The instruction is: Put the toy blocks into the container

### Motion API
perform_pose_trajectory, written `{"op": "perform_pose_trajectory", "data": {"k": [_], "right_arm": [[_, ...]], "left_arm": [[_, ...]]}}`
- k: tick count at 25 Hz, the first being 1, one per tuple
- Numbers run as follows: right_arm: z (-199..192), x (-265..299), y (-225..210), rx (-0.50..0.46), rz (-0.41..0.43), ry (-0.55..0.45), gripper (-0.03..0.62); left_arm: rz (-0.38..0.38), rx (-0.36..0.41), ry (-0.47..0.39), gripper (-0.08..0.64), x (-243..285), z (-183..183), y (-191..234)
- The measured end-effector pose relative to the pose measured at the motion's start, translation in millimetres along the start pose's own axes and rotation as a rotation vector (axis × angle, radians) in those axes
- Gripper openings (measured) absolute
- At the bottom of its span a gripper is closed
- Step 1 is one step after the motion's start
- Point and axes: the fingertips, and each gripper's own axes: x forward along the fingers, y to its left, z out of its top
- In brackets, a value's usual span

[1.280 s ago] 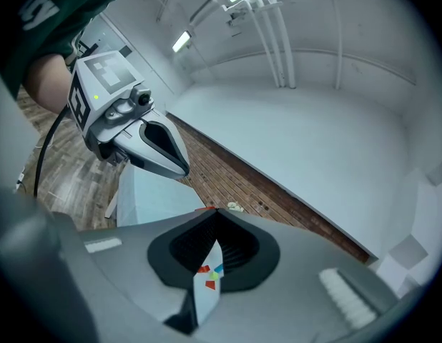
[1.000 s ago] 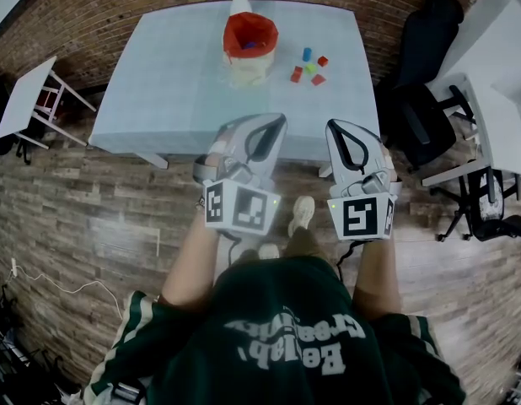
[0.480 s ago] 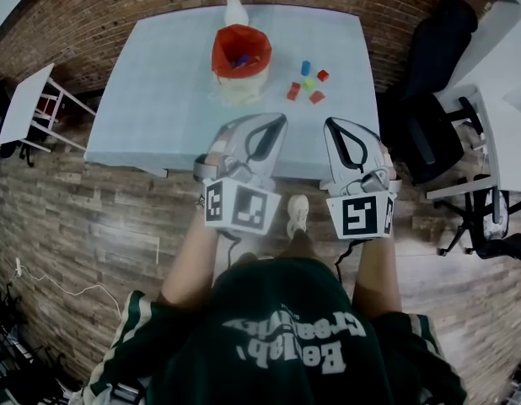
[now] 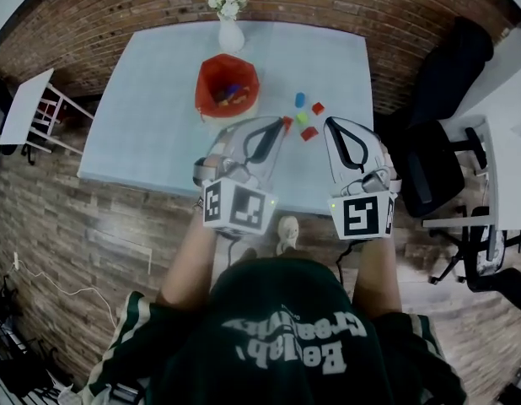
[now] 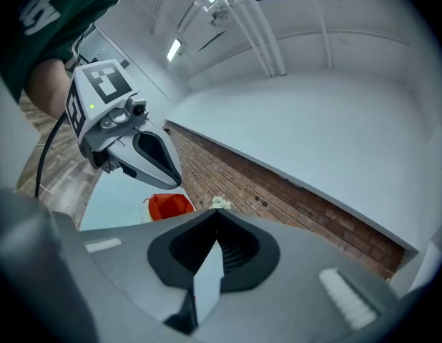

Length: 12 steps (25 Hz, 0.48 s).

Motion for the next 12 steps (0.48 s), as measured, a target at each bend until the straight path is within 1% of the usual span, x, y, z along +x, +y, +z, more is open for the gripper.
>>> {"op": "perform_pose_trajectory", "data": {"k": [3, 6, 8, 12], "right_arm": [[-16, 20, -21, -0.003, 0.014, -0.018, 0.006], [-28, 41, -35, 0.005, 0.028, -0.039, 0.006], [-37, 52, -40, 0.012, 0.043, -0.048, 0.006], [-50, 71, -43, 0.031, 0.070, -0.064, 0.006]], "left_arm": [[0.015, -0.016, 0.023, 0.003, 31, -6, 7], [0.036, -0.014, 0.048, 0.003, 55, -13, 17], [0.044, -0.013, 0.063, 0.003, 67, -17, 20], [0.046, -0.039, 0.090, 0.003, 82, -29, 23]]}}
